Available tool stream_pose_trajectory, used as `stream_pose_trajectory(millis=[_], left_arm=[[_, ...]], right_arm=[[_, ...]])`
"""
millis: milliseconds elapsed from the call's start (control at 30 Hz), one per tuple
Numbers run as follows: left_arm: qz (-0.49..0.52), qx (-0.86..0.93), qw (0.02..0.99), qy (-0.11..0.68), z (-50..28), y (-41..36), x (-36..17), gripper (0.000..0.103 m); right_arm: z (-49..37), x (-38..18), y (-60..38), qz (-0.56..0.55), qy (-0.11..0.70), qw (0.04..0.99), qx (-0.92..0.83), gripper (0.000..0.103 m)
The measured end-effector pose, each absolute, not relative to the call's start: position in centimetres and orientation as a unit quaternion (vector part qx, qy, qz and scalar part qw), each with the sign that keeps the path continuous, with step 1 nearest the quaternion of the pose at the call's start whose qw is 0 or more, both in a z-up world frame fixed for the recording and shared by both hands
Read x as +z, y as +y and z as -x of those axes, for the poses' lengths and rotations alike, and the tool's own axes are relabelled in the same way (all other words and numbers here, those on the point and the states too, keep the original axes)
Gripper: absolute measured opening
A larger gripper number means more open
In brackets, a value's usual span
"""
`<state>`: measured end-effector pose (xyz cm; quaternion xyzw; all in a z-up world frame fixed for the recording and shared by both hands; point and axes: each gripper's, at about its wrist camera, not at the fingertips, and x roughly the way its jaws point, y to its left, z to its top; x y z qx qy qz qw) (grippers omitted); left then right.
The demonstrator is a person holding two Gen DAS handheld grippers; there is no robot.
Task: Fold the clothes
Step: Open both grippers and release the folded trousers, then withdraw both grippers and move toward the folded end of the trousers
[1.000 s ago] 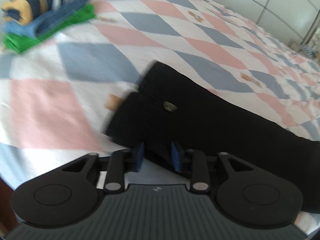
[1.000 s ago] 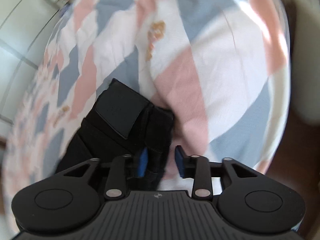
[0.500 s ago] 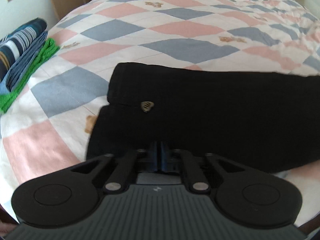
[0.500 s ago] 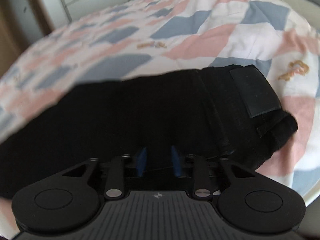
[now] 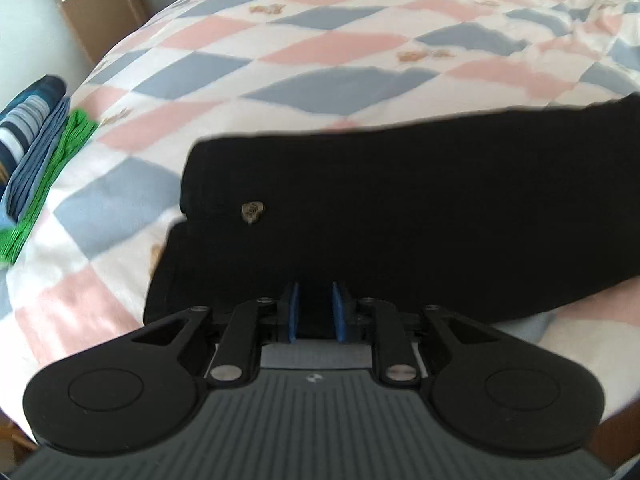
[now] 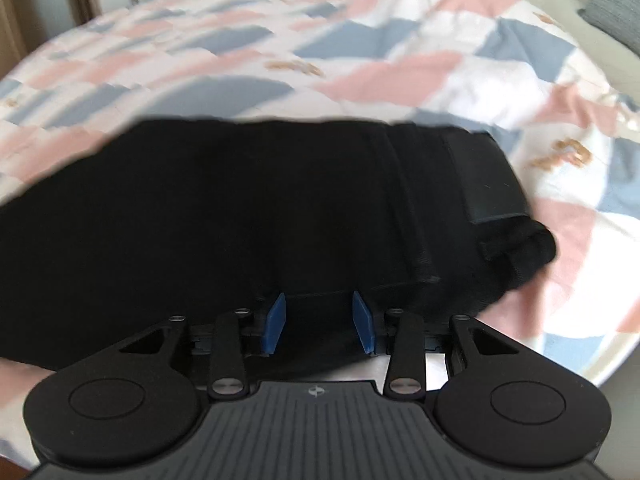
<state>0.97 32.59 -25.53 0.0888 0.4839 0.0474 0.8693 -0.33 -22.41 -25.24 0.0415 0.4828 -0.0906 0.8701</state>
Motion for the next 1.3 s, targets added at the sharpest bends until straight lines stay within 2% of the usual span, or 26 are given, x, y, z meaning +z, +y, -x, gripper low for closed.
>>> stream_pose_trajectory(millis=[67, 133, 200, 233, 400, 467, 633, 933, 1067, 1300], left_arm=[[-0.091, 0.063, 0.861, 0.497, -1.8, 31.9, -24.8, 0.017], [-0.084, 0.067, 0.856, 0.506, -2.0, 30.9, -23.4, 0.022], [-0.082, 0.065, 0.851, 0.515, -1.9, 29.6, -21.9, 0.023], [-0.084, 0.068, 0.850, 0.516, -1.7, 28.7, -21.0, 0.025], [-0.096, 0.080, 0.848, 0.514, 0.0, 24.1, -16.1, 0.032], [-0.109, 0.084, 0.851, 0.506, 1.0, 22.5, -14.3, 0.040], [-0.131, 0.086, 0.856, 0.492, 3.5, 19.6, -10.7, 0.046], [-0.117, 0.080, 0.855, 0.498, 6.8, 17.4, -7.2, 0.050], [-0.126, 0.068, 0.857, 0.495, 7.6, 16.6, -6.0, 0.056], [-0.157, 0.036, 0.860, 0.484, 9.1, 15.8, -5.0, 0.056]], right_arm=[[0.2, -24.4, -22.7, -0.054, 0.487, 0.866, -0.101, 0.050], [0.2, -23.1, -22.4, -0.069, 0.496, 0.861, -0.093, 0.068], [0.5, -21.6, -21.8, -0.084, 0.503, 0.857, -0.080, 0.073], [0.8, -20.8, -21.3, -0.090, 0.504, 0.856, -0.073, 0.080], [2.3, -17.3, -19.3, -0.114, 0.492, 0.862, -0.043, 0.092], [2.8, -16.4, -18.8, -0.111, 0.490, 0.864, -0.033, 0.093], [4.0, -13.7, -18.1, -0.100, 0.485, 0.868, -0.027, 0.096], [5.8, -9.5, -17.9, -0.121, 0.502, 0.856, -0.035, 0.101], [7.1, -8.1, -17.6, -0.128, 0.499, 0.856, -0.040, 0.101], [10.0, -6.4, -16.3, -0.113, 0.488, 0.863, -0.062, 0.101]])
